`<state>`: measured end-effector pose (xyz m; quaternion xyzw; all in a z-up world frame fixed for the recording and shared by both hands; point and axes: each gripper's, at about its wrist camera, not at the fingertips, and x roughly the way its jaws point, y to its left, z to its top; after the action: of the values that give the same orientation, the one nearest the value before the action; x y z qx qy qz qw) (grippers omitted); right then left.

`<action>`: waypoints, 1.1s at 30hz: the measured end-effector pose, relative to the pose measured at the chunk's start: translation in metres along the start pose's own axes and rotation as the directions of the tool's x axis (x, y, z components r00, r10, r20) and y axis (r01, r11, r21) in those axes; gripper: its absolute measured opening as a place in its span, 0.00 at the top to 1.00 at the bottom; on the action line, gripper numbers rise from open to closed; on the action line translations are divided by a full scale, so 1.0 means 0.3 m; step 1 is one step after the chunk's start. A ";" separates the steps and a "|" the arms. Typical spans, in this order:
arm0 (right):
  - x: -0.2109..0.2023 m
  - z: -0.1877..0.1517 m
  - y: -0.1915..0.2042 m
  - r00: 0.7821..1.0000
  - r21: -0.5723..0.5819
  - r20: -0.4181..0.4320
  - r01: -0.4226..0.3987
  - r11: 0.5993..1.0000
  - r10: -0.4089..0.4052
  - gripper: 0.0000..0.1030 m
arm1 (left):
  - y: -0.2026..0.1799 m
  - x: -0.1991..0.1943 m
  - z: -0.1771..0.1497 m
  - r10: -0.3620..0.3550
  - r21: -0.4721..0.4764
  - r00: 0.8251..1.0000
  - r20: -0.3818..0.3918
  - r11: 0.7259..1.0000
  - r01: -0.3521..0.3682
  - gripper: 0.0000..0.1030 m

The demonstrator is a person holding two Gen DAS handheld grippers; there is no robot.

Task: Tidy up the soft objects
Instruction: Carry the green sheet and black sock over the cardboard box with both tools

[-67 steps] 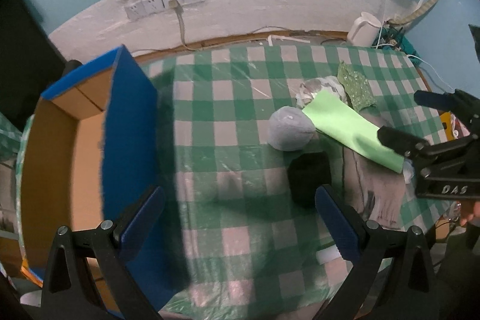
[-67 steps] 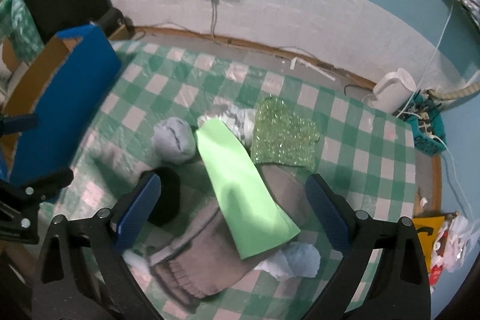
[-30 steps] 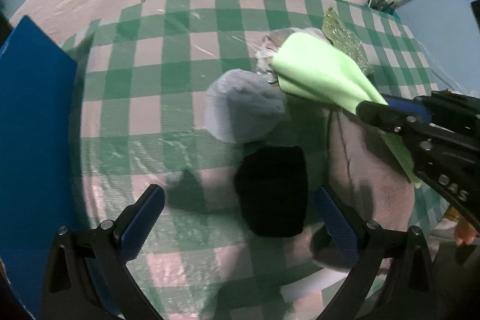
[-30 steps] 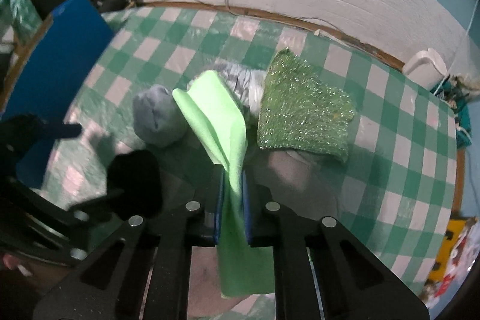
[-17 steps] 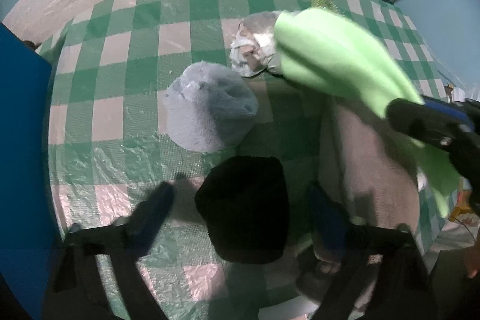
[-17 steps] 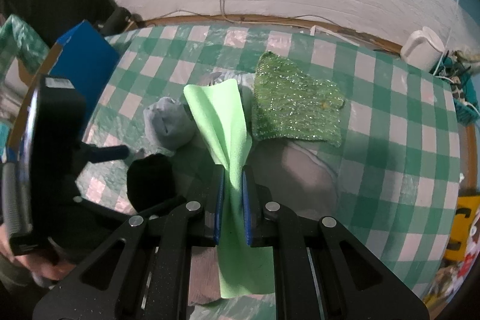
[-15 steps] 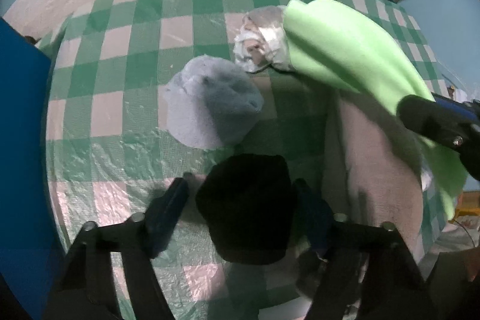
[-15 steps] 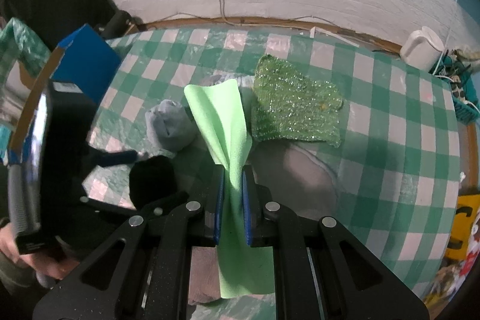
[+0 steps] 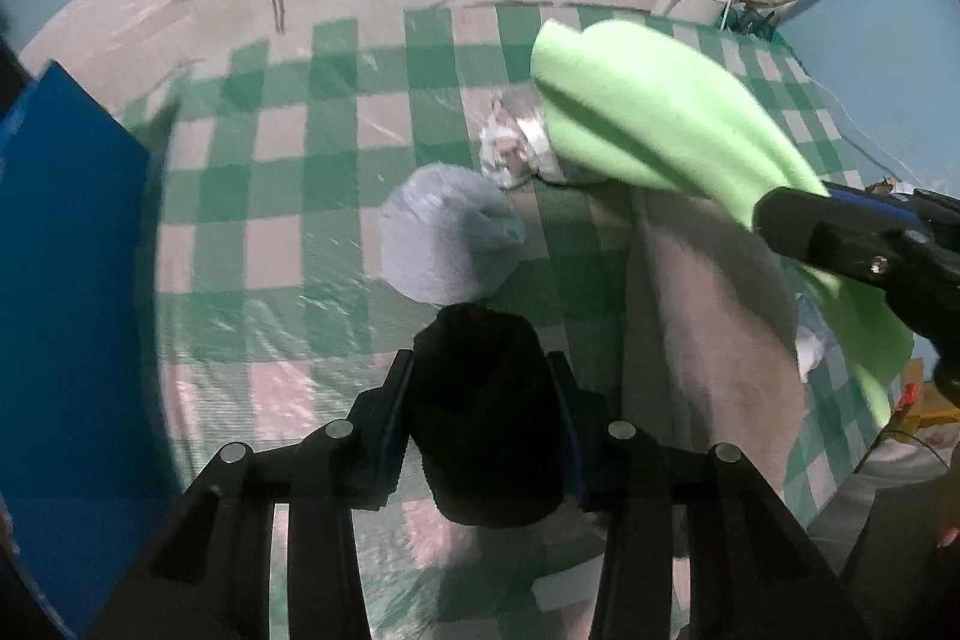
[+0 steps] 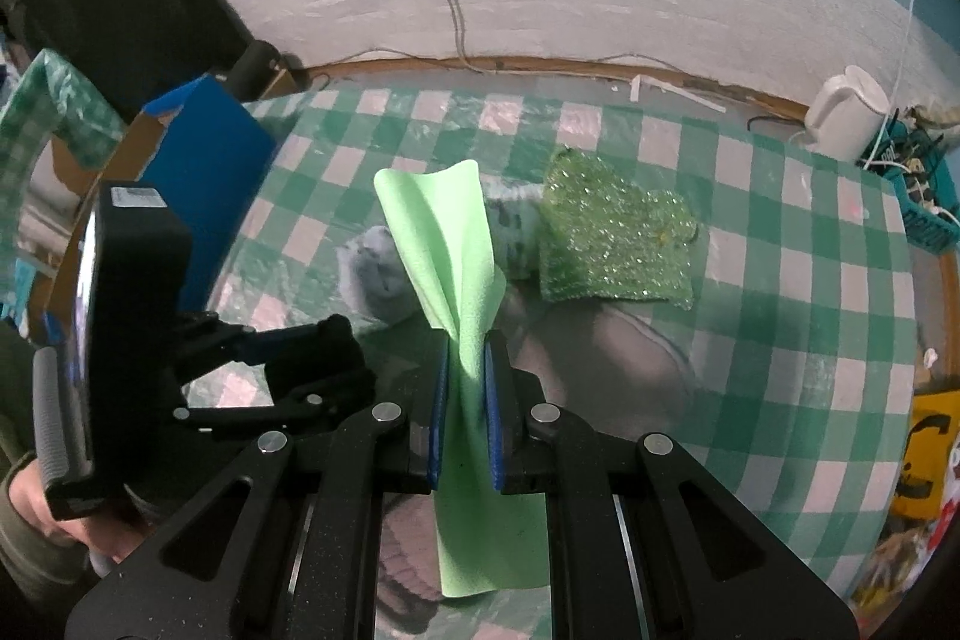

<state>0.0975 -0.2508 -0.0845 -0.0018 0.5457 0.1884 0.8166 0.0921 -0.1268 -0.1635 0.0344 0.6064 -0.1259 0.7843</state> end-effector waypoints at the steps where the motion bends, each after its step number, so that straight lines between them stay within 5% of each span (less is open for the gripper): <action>1: -0.006 0.001 0.004 1.000 -0.001 0.004 -0.001 1.000 0.001 0.91 | 0.001 -0.017 0.000 0.008 0.003 1.000 0.013 1.000 -0.008 0.59; 20: -0.124 0.050 0.154 0.997 -0.056 0.064 -0.028 0.998 0.031 0.91 | 0.104 -0.304 -0.081 0.133 -0.018 0.978 0.162 0.991 -0.131 0.59; 33: -0.151 0.102 0.321 0.994 -0.130 0.081 -0.068 0.989 0.079 0.91 | 0.258 -0.479 -0.143 0.165 -0.099 0.957 0.239 0.985 -0.145 0.59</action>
<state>0.0798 -0.1687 -0.0122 -0.0256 0.4965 0.2528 0.8300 0.0367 -0.0207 -0.0444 0.0342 0.5043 -0.0430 0.8618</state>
